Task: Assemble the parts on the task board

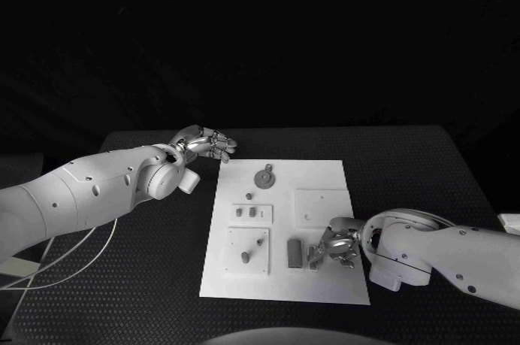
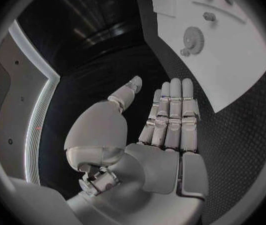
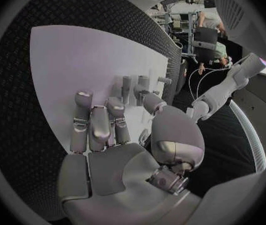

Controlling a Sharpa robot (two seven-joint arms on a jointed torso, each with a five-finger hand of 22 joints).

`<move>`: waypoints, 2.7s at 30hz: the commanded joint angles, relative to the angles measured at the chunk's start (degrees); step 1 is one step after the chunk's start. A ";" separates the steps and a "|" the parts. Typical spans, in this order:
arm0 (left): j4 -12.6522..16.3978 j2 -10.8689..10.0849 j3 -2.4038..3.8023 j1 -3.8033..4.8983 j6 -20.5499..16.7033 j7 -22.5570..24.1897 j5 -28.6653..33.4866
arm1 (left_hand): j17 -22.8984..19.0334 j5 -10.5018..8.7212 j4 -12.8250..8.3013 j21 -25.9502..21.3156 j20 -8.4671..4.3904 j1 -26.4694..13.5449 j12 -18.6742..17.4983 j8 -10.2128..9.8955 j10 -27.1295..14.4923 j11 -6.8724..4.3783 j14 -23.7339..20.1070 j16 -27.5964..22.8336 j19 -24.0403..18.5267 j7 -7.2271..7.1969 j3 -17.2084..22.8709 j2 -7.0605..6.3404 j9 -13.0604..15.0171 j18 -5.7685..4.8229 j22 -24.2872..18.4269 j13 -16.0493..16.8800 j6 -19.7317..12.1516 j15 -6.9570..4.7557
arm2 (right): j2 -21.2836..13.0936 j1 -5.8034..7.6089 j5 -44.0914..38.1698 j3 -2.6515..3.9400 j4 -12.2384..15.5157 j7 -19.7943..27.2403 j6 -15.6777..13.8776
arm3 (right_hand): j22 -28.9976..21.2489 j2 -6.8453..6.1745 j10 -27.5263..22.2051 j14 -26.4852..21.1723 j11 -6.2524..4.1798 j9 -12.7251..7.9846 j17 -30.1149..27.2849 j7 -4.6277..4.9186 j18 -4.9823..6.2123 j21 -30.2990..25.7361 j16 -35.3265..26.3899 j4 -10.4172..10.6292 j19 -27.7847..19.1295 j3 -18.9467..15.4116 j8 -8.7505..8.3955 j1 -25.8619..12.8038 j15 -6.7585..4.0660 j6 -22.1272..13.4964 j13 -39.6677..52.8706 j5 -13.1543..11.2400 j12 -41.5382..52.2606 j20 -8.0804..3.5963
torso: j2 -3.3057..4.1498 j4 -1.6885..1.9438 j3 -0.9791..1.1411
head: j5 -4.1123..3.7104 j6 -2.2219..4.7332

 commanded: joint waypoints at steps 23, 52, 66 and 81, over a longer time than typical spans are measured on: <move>-0.02 0.07 0.04 0.05 0.60 0.38 0.31 | 0.16 -0.02 0.21 -0.32 0.16 -0.50 0.17 0.37 -0.10 -0.12 0.27 -0.43 0.42 -0.12 -0.04 0.14 -0.10 1.15 0.11 -0.08 -0.29 0.04 | -0.45 -0.11 -3.01 -0.01 0.53 2.96 3.54 | 0.95 -2.65 -0.43 -0.59 -0.09 0.35 -0.08 0.16 1.06 -0.11 -0.30 -0.34 0.05 0.76 0.47 4.55 0.01 -0.35 0.14 -0.02 0.27 -0.29 | 0.01 -0.03 0.12 | 0.05 -0.26; 0.02 0.14 0.04 0.05 0.63 0.46 0.31 | 0.28 -0.02 0.22 -0.36 0.16 -0.49 0.17 0.41 -0.09 -0.12 0.30 -0.52 0.44 -0.13 -0.01 0.19 -0.14 1.14 0.14 -0.08 -0.27 0.04 | 1.10 -0.19 -8.70 -0.01 -0.98 1.16 3.89 | 0.97 4.10 1.23 0.31 -0.53 0.65 0.79 -0.32 1.06 0.12 -0.15 -5.87 0.08 -1.41 1.31 10.50 -0.20 0.78 0.82 -0.04 1.62 0.10 | -0.02 0.00 -0.03 | -0.13 -0.32; -0.12 0.30 0.03 0.05 0.66 0.64 2.01 | 0.36 -0.03 0.23 -0.39 0.18 -0.57 0.16 0.42 -0.10 -0.11 0.31 -0.59 0.44 -0.12 -0.06 0.11 -0.16 1.13 0.16 -0.08 -0.29 0.05 | -1.87 2.80 -4.50 0.01 -1.84 8.69 3.44 | 0.68 0.17 0.52 -0.08 -0.24 0.25 -0.19 0.00 1.06 -0.29 -0.51 -3.93 0.24 -1.19 0.86 9.27 -0.08 0.25 -0.20 -0.03 0.52 0.16 | -0.30 -0.08 -0.07 | -1.40 2.65; -2.39 1.29 0.05 0.08 1.79 1.62 6.86 | 0.24 -0.01 0.09 -1.73 0.90 -0.61 0.07 0.56 -0.16 -0.09 -1.67 -2.80 -1.32 -0.15 0.18 0.35 -0.40 0.83 -0.19 -0.18 -0.29 0.92 | 2.84 7.59 14.17 3.01 -20.85 35.76 -4.57 | 0.74 2.17 -2.62 -4.51 0.92 0.48 -5.65 1.24 1.01 -1.61 -2.44 -5.27 -2.03 -1.11 -0.29 10.82 0.90 -3.23 -0.96 -0.04 -0.94 1.11 | -2.81 -0.47 -0.83 | -3.68 9.96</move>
